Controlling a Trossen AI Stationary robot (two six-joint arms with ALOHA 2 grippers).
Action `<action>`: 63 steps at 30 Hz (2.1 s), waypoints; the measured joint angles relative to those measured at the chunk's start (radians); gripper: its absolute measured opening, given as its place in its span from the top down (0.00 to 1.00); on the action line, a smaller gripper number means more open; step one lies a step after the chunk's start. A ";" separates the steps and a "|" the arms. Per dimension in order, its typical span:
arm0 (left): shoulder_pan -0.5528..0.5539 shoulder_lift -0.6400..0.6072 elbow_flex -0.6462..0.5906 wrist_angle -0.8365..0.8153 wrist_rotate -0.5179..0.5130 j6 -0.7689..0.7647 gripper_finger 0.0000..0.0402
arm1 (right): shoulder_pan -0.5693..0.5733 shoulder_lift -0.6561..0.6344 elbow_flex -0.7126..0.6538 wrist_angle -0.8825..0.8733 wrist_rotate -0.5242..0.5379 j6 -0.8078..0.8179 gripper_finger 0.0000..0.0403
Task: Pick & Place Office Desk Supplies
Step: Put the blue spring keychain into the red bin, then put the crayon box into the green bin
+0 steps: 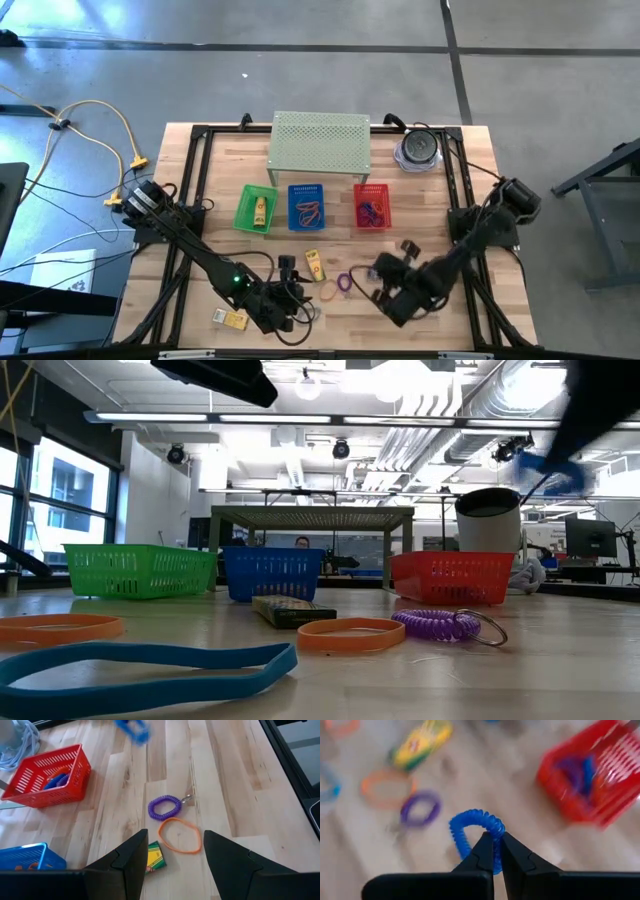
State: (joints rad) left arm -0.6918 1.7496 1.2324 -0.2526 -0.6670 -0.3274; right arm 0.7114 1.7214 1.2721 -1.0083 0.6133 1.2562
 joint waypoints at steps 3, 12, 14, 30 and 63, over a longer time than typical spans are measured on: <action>0.000 0.000 0.000 0.003 0.000 0.017 0.54 | -0.067 -0.028 0.003 -0.039 0.078 -0.059 0.99; -0.014 0.000 -0.010 -0.002 0.012 0.008 0.54 | -0.349 -0.069 0.003 -0.083 0.053 -0.274 0.99; -0.017 0.000 -0.015 0.000 0.013 -0.003 0.54 | -0.410 -0.069 0.002 -0.085 0.019 -0.323 0.99; -0.056 0.000 -0.026 -0.014 -0.019 -0.091 0.54 | -0.670 -0.070 -0.262 0.273 -0.173 -0.524 0.98; -0.043 -0.007 -0.024 -0.022 -0.018 0.116 0.54 | -0.431 -0.469 -0.263 0.240 -0.065 -0.310 0.47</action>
State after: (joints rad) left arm -0.7350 1.7422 1.2079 -0.2745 -0.6851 -0.2114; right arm 0.2802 1.2523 1.0096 -0.7681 0.5486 0.9465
